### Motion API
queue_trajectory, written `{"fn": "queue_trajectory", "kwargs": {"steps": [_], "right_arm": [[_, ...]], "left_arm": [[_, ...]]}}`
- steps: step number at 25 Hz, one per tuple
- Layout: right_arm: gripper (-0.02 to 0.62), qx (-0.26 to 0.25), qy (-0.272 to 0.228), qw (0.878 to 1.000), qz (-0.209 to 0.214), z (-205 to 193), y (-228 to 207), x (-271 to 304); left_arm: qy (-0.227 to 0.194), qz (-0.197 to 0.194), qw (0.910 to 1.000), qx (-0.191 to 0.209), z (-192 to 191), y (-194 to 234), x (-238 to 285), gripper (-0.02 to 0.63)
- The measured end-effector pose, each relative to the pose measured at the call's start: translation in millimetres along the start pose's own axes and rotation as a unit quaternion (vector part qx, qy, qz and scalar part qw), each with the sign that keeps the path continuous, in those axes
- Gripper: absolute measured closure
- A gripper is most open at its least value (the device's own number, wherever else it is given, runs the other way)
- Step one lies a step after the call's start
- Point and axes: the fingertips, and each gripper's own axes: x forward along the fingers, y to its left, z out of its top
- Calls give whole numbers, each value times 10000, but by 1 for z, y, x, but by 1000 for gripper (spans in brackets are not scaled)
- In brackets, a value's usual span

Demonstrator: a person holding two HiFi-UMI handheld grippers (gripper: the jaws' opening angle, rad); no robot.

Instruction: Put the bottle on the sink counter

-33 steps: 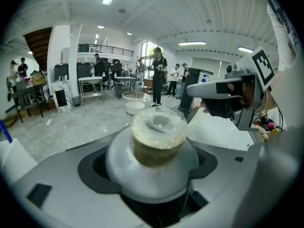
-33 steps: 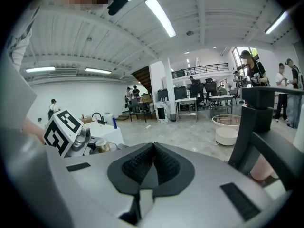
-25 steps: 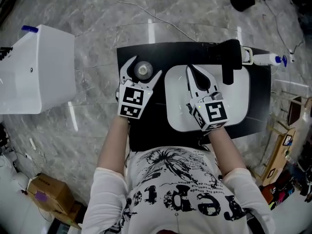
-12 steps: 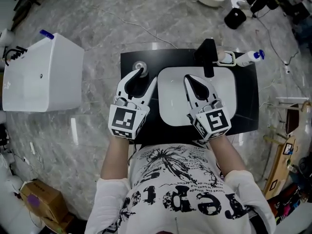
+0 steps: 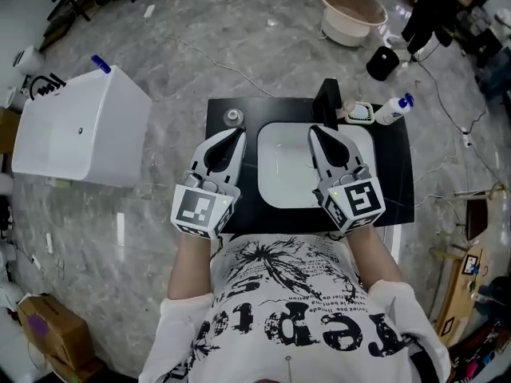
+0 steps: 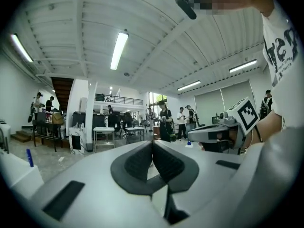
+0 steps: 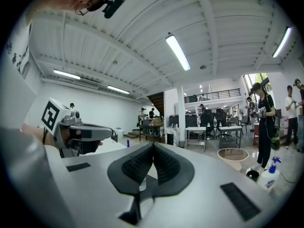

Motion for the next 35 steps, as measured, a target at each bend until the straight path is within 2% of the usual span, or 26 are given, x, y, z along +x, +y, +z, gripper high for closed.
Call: {"fn": "queue_trajectory", "kwargs": {"steps": [6,10,35], "right_arm": [[581,-277,-21,9994,206,9,21,-9],[581,-285,-17,9992,288,8,28,-9],[583,-415,-30,9988,243,4,32,-8]], "left_arm": [[-124,110,9998,77,16,-2,-20,591],[-102,141,9998,114,16,-3,-26,591],[-241,118,9994,-203,8,4,-29,591]]}}
